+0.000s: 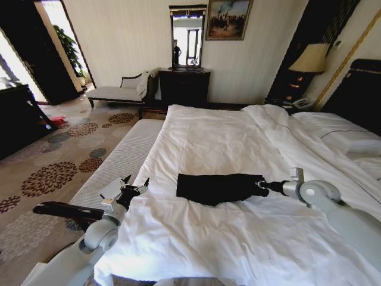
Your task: Fold the clothes on the bed.
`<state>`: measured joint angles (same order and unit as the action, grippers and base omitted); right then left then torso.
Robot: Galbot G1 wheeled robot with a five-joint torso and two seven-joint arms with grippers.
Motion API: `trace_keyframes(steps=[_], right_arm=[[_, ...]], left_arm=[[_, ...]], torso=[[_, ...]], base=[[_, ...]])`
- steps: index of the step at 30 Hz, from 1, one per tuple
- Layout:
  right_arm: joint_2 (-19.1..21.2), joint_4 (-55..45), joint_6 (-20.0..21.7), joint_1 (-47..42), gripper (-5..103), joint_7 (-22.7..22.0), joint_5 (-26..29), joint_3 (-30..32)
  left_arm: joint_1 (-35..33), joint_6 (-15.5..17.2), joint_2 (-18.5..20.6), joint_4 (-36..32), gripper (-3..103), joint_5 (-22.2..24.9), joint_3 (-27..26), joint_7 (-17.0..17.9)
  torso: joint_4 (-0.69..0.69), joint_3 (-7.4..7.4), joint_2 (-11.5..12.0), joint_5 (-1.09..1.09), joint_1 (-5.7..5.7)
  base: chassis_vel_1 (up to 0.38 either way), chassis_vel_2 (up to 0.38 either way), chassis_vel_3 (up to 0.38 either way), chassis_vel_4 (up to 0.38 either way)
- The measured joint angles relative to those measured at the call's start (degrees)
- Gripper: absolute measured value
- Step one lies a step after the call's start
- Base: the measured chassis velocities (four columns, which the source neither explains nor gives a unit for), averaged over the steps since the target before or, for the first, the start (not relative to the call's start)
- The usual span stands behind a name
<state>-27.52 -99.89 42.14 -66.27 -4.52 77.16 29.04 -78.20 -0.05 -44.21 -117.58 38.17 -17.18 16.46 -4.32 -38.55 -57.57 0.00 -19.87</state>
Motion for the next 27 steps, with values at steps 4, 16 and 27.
trace_keyframes(steps=[4, 16, 27], right_arm=[[-0.71, -4.35, 0.0, 1.13, 7, -2.1, 0.46, -0.87], [-1.99, -10.99, 0.0, 9.3, 7, -8.6, 7.1, -9.38], [-4.82, -11.27, 0.0, 18.07, 7, -10.43, 7.66, -22.2]], left_arm=[[0.17, -0.06, 0.06, -0.05, 100, 0.0, 0.03, -0.04], [-0.15, 0.3, 0.98, -1.92, 100, 0.19, 0.53, 0.37], [-1.2, 0.96, 2.55, -4.88, 100, 1.28, -0.38, 1.43]], torso=[[0.01, 0.0, 0.0, -0.01, 0.0], [0.01, 0.0, 0.0, -0.01, 0.0], [0.0, 0.0, 0.0, 0.0, 0.0]], base=[[0.0, 0.0, 0.0, 0.0], [0.0, 0.0, 0.0, 0.0], [0.0, 0.0, 0.0, 0.0]])
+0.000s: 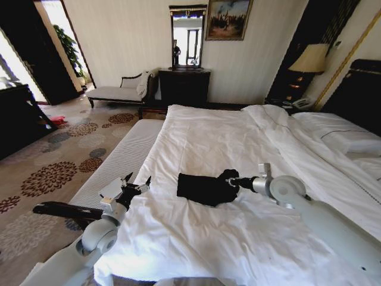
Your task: Fold the clothes on the bed.
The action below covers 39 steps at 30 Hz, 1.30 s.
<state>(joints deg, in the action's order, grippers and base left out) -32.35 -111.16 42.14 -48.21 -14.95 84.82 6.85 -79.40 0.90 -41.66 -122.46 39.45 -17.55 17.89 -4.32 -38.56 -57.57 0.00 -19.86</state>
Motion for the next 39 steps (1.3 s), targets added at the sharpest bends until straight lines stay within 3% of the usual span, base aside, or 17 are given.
trace_keyframes(steps=[5, 13, 25, 31, 39], right_arm=[[-2.54, 3.02, -0.01, 11.37, 7, -0.98, 1.7, -9.63], [-6.45, 6.81, -0.01, 16.63, 7, -2.3, 1.81, -17.85], [-11.36, 11.37, -0.01, 19.73, 7, -3.58, 1.85, -21.66], [-11.0, 8.23, -0.01, 21.02, 7, -4.2, 3.98, -22.73], [-12.61, 9.29, -0.01, 21.87, 7, -4.09, 2.63, -25.59]], left_arm=[[-0.88, -0.01, 0.93, -1.39, 100, 0.21, -1.34, 0.08], [-2.55, -0.22, 0.93, -2.35, 100, -0.16, -2.68, -0.07], [-3.24, -0.57, 0.43, -2.07, 100, -0.16, -3.41, -0.65], [-3.2, -0.7, -0.3, -1.47, 100, -0.43, -2.88, -0.79], [-3.31, -0.73, -0.44, -1.44, 100, -0.49, -2.96, -0.79]], torso=[[0.02, 0.0, 0.0, -0.01, 0.0], [-0.03, 0.0, 0.0, -0.01, 0.0], [0.01, 0.0, 0.0, -0.01, -0.01], [0.0, 0.01, 0.0, -0.01, 0.01], [-0.01, 0.0, 0.0, 0.0, 0.0]], base=[[0.0, 0.0, 0.0, 0.0], [0.0, 0.0, 0.0, 0.0], [0.0, 0.0, 0.0, 0.0], [0.0, 0.0, 0.0, 0.0], [0.0, 0.0, 0.0, 0.0]])
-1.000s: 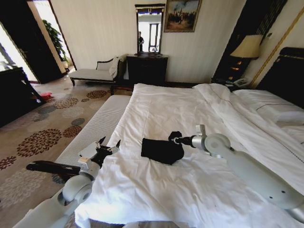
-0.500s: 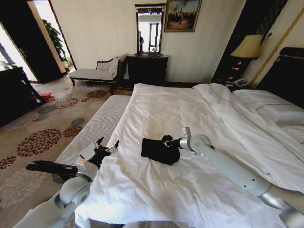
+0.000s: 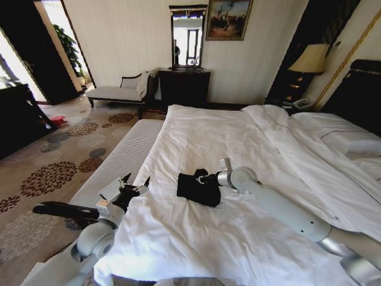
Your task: Fold the clothes on the bed.
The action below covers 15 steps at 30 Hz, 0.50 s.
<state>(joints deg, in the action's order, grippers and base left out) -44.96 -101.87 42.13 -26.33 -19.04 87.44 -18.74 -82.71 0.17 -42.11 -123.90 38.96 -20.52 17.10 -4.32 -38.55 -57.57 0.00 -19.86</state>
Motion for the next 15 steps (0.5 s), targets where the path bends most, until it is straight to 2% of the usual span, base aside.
trace_keyframes(steps=[8, 9, 13, 14, 15], right_arm=[[-1.74, 1.72, 0.0, 1.71, 7, 0.01, -0.68, -1.88], [-1.92, 2.04, 0.0, 2.01, 4, -0.02, -0.73, -2.03], [-2.58, 2.97, 0.0, 3.07, 24, -0.75, -0.98, -2.72], [-2.58, 2.97, 0.0, 3.07, 24, -0.75, -0.98, -2.72], [-2.57, 2.88, 0.0, 3.32, 30, -0.9, -0.99, -2.88]], left_arm=[[-1.08, -0.22, -0.28, 0.08, 100, -0.06, -1.2, -0.25], [-1.09, -0.22, -0.35, 0.08, 100, -0.08, -1.2, -0.25], [-1.0, -0.23, -0.57, 0.27, 100, -0.15, -1.06, -0.29], [-1.0, -0.23, -0.57, 0.27, 100, -0.15, -1.06, -0.29], [-0.91, -0.23, -0.63, 0.36, 100, -0.18, -1.03, -0.32]], torso=[[0.01, 0.0, 0.0, -0.01, 0.0], [0.01, 0.0, 0.0, 0.0, 0.0], [0.02, 0.0, 0.0, 0.0, 0.0], [0.02, 0.0, 0.0, 0.0, 0.0], [0.01, 0.0, 0.0, -0.01, 0.0]], base=[[0.0, 0.0, 0.0, 0.0], [0.0, 0.0, 0.0, 0.0], [0.0, 0.0, 0.0, 0.0], [0.0, 0.0, 0.0, 0.0], [0.0, 0.0, 0.0, 0.0]])
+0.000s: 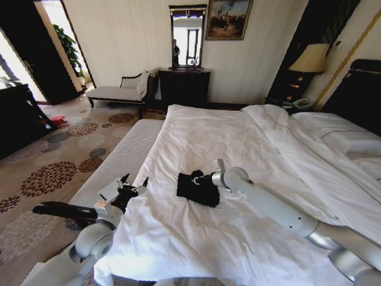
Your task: Fold the clothes on the bed.
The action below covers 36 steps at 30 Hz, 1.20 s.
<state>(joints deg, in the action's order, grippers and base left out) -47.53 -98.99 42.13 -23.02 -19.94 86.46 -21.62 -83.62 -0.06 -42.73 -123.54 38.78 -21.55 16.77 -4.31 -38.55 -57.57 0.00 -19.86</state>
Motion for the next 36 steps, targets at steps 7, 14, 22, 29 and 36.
trace_keyframes(steps=[7, 14, 22, 29, 36], right_arm=[[0.05, -3.83, 0.0, 2.57, 52, -1.94, 2.62, -0.76], [-0.24, -7.55, 0.0, 4.89, 79, -3.9, 5.39, -1.21], [2.02, -8.01, -1.2, -3.93, 99, -2.95, -0.66, 7.94], [2.28, -3.73, -9.75, -12.92, 100, 2.85, -12.19, 14.18], [-1.77, -3.56, -14.85, -14.12, 100, 5.85, -16.88, 13.47]], left_arm=[[0.44, 0.0, -0.3, 0.32, 100, 0.08, 0.54, 0.0], [0.23, 0.12, -0.31, -0.02, 100, 0.17, 0.09, 0.12], [0.02, 0.3, -0.44, -0.47, 100, 0.18, 0.13, 0.33], [-0.22, 0.52, -0.22, -0.69, 100, 0.03, 0.45, 0.74], [-0.73, 1.06, 1.44, -1.93, 100, 0.71, -0.61, 1.29]], torso=[[0.0, 0.0, 0.0, 0.0, 0.0], [0.0, 0.0, -0.01, 0.0, 0.0], [-0.03, 0.0, 0.0, 0.02, 0.0], [-0.02, 0.0, -0.01, 0.0, 0.0], [0.01, 0.0, 0.0, 0.0, 0.0]], base=[[0.0, 0.0, 0.0, 0.0], [0.0, 0.0, 0.0, 0.0], [0.0, 0.0, 0.0, 0.0], [0.0, 0.0, 0.0, 0.0], [0.0, 0.0, 0.0, 0.0]])
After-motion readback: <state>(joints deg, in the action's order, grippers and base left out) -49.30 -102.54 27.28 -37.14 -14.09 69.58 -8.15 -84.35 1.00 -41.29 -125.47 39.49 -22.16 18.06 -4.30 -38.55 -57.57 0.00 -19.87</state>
